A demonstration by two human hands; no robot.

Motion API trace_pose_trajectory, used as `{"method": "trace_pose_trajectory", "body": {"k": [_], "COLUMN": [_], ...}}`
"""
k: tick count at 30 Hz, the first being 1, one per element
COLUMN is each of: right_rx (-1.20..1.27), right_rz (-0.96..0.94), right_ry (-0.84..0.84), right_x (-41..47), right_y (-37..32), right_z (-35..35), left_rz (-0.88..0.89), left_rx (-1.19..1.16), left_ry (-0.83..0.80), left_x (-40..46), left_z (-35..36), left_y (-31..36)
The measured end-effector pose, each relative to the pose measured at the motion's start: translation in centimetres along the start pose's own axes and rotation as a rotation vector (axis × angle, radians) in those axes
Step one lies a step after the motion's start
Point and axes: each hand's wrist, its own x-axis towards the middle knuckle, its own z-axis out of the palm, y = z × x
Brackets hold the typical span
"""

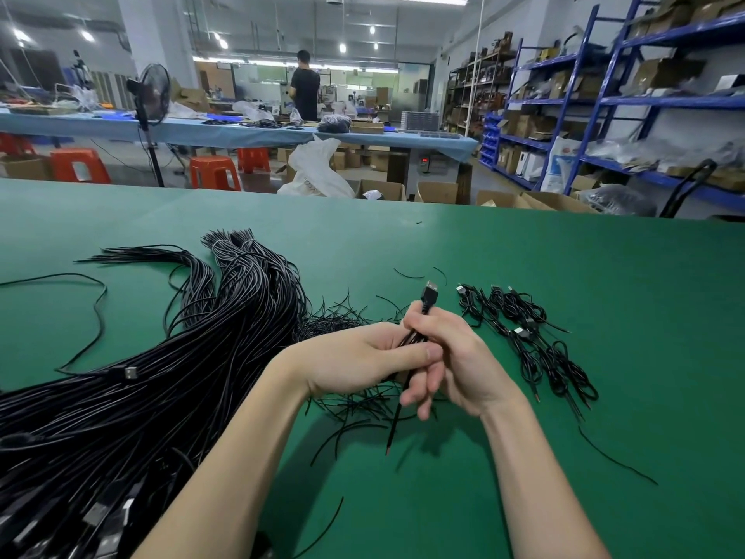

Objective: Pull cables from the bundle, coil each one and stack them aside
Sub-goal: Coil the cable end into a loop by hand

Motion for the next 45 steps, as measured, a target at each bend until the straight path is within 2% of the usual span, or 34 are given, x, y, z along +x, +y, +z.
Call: {"method": "trace_pose_trajectory", "body": {"k": [22,26,32,39,45], "right_rx": [-0.094,-0.092,-0.009,0.0,0.062], "right_rz": [-0.131,-0.143,-0.172,-0.214,-0.275], "right_ry": [0.15,0.177,0.205,0.274,0.348], "right_x": [0.9,0.9,1.0,1.4,1.9], "right_y": [1.4,1.3,1.6,1.3,1.2], "right_z": [-0.6,-0.6,-0.5,-0.4,-0.1], "left_rz": [-0.022,-0.015,0.016,0.024,0.01], "left_rx": [-0.027,0.013,-0.069,-0.046,0.089], "left_ry": [0.199,0.236,0.291,0.382,0.519], "left_x": [0.7,0.8,0.8,1.2,2.0], "left_z": [0.3,0.3,0.1,0.3,1.5], "left_y": [-1.4,-1.7,-1.7,-1.4,-1.2]}}
